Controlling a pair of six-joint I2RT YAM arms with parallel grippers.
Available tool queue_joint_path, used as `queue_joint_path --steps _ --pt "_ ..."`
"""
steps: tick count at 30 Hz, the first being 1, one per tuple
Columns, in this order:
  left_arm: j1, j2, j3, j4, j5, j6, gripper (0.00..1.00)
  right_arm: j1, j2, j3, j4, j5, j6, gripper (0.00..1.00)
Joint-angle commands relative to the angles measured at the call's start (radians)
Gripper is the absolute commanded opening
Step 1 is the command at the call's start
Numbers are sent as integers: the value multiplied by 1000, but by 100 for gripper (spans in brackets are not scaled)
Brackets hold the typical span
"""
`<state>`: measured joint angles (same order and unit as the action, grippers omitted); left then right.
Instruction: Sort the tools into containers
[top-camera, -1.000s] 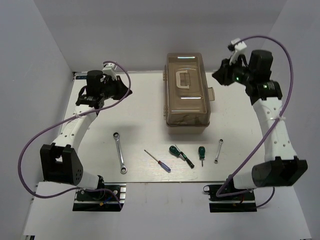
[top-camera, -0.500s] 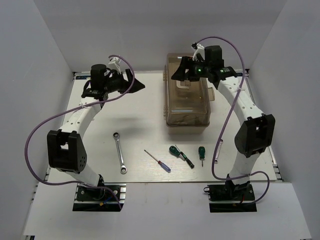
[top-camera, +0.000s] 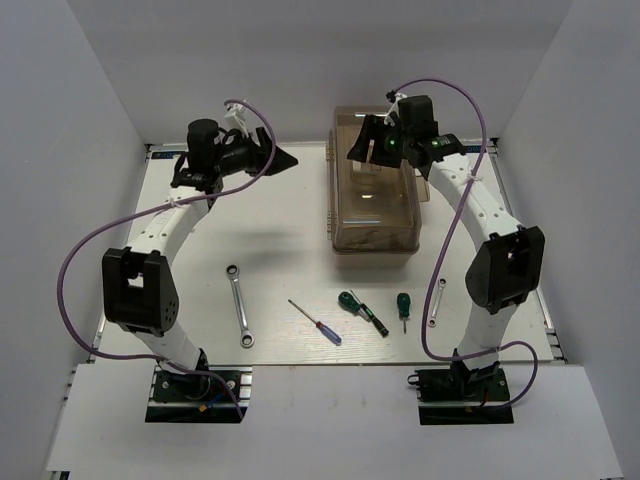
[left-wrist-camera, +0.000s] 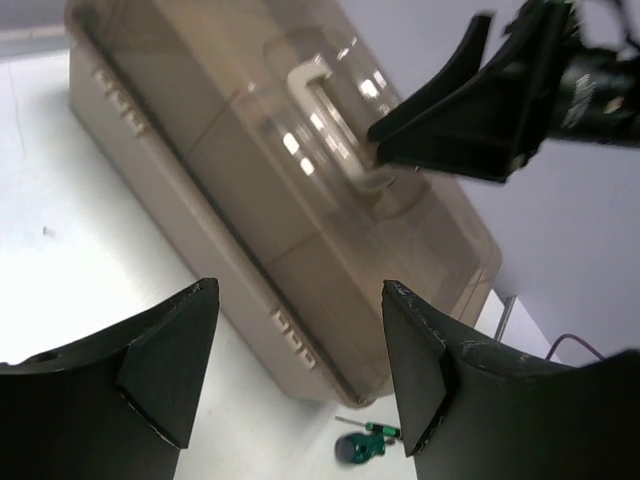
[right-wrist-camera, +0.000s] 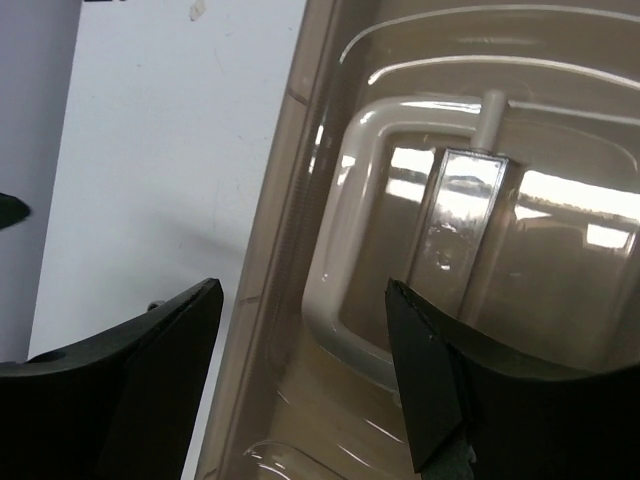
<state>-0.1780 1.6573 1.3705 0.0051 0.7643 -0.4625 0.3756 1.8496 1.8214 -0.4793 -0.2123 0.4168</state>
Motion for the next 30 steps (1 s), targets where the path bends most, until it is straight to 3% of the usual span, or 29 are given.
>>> queue_joint_path --steps 1,15,22,30 --pt "-8 -5 93 72 36 -24 76 9 2 -19 -19 28 37 72" --pt "-8 4 174 82 46 -53 76 29 79 -40 -41 -24 140 68" --pt "-29 90 240 132 89 -116 77 13 76 -53 119 -281 186 52" --pt "-87 286 412 79 136 -136 81 -15 45 -30 222 -375 212 46"
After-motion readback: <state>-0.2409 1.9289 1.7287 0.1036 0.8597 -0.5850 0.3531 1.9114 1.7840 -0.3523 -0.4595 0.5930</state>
